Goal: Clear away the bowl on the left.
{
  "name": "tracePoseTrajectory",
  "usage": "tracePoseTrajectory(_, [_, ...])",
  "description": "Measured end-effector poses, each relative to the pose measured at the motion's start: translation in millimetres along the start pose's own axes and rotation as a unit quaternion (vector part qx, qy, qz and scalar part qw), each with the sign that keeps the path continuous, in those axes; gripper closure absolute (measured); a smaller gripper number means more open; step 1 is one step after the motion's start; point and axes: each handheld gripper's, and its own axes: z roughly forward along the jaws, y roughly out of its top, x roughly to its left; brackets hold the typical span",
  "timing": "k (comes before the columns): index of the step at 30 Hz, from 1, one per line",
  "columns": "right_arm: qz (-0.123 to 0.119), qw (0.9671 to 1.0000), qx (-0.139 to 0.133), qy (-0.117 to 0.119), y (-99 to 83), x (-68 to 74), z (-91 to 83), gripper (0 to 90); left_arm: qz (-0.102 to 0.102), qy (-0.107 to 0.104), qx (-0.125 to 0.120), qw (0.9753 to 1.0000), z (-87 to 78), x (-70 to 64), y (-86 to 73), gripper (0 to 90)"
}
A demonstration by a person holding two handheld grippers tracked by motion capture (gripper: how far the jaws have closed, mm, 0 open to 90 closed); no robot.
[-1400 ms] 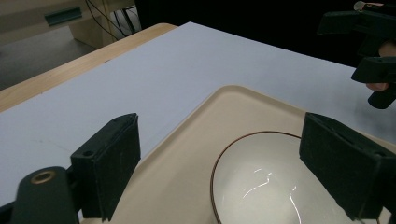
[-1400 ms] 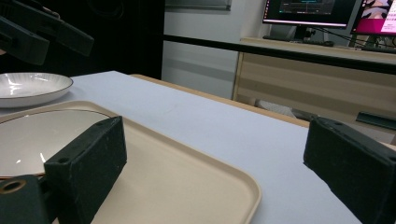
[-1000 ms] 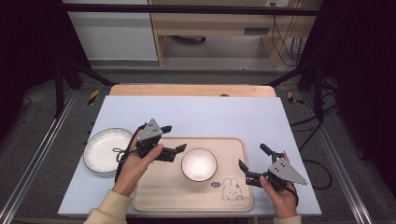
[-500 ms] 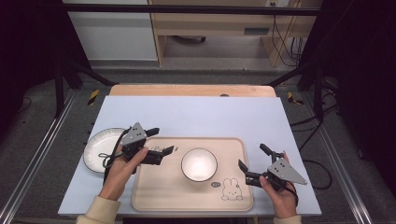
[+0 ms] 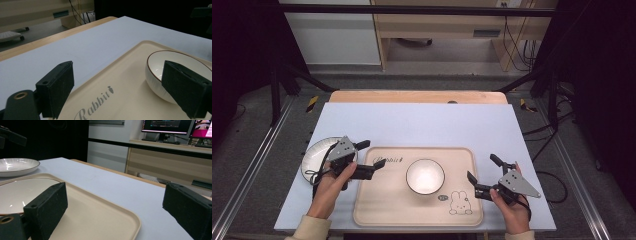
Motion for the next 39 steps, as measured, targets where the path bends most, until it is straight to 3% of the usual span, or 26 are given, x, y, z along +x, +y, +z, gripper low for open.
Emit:
tracePoseTrajectory(29, [0.001, 1.0000, 0.000, 0.001, 0.1, -0.5, -0.6, 6.1, -0.008, 0.041, -0.024, 0.9989, -43.1, 25.1, -7.1, 11.1])
tracePoseTrajectory(39, [0.001, 1.0000, 0.001, 0.001, 0.1, -0.5, -0.8, 6.1, -0.001, 0.037, -0.030, 0.9989, -56.1, 29.8, -16.1, 11.1])
